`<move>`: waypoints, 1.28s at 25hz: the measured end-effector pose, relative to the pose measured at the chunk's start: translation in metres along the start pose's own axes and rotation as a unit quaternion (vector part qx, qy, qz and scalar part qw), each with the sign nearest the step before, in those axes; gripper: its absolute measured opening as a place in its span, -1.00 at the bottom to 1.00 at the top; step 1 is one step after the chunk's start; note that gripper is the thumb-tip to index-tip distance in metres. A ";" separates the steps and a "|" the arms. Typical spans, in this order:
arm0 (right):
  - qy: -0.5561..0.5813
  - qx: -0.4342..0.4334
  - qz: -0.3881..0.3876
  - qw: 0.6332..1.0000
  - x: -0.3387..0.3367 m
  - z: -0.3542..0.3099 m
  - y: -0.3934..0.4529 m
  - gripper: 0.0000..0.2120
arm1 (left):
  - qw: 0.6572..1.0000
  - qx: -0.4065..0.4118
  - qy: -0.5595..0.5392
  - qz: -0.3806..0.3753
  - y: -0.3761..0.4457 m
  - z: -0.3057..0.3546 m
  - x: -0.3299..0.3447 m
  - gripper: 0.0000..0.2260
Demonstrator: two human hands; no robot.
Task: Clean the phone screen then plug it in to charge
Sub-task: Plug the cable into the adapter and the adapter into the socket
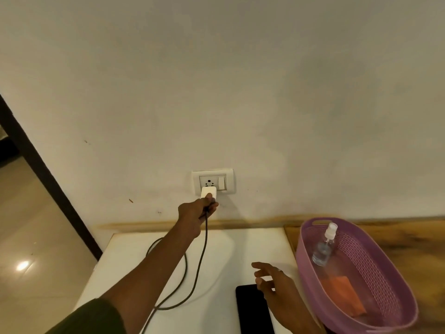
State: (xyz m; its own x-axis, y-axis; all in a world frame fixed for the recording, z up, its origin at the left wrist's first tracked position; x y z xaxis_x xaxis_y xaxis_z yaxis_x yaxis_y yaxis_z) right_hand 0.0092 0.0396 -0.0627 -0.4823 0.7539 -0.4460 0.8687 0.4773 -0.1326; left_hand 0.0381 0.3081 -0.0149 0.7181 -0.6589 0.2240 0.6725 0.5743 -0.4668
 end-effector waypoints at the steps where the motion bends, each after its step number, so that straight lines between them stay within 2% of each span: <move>1: 0.005 0.001 -0.001 1.000 0.002 0.001 0.000 -0.73 | 1.000 -0.001 0.006 0.005 0.000 0.001 0.000 -0.77; 8: 0.042 0.040 -0.002 0.998 0.010 0.015 0.002 -0.69 | 0.998 0.020 -0.011 0.058 -0.001 0.013 0.002 -0.86; 13: 0.042 0.043 -0.011 0.998 0.014 0.023 0.006 -0.66 | 0.995 0.035 -0.008 0.091 0.003 0.010 0.004 -0.83; 17: 0.023 0.019 0.006 1.000 0.011 0.025 0.005 -0.71 | 0.994 0.035 -0.018 0.104 0.008 0.014 0.007 -0.91; 20: 0.044 0.043 0.008 0.998 0.011 0.029 0.004 -0.71 | 0.995 0.030 -0.019 0.096 0.001 0.014 0.006 -0.95; 24: -0.004 0.048 0.034 0.998 0.006 0.030 -0.007 -0.71 | 0.999 0.016 0.010 0.030 -0.011 0.016 0.009 -0.81; 26: -0.030 0.036 0.056 0.997 0.003 0.030 -0.015 -0.72 | 0.995 0.027 0.084 0.040 -0.020 0.020 0.001 -0.72; 27: -0.038 0.033 0.068 0.996 0.001 0.030 -0.018 -0.73 | 0.986 0.052 0.142 0.069 -0.027 0.023 -0.008 -0.70; 29: -0.063 0.036 0.088 0.993 -0.003 0.033 -0.023 -0.74 | 0.944 0.160 0.252 0.141 -0.054 0.033 -0.023 -0.75; 30: -0.077 0.043 0.096 0.991 -0.004 0.034 -0.026 -0.73 | 0.922 0.231 0.273 0.152 -0.073 0.035 -0.028 -0.80; 32: -0.094 0.057 0.108 0.988 -0.005 0.039 -0.031 -0.71 | 0.890 0.327 0.296 0.117 -0.110 0.020 -0.033 -0.90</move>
State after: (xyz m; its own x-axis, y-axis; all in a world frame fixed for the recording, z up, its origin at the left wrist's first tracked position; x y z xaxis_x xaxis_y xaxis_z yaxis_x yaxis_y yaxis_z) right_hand -0.0108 0.0031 -0.0906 -0.2649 0.7297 -0.6304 0.9611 0.2531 -0.1110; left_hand -0.0563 0.2766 0.0464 0.7619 -0.5134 -0.3948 0.6168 0.7612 0.2005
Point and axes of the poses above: each hand's wrist, its own y-axis towards the middle knuckle, its own x-axis out of the palm, z = x × y, the point moved 9 cm from there along y, towards the middle knuckle, and after that the axes turned 6 degrees about y, right-handed, at the moved point
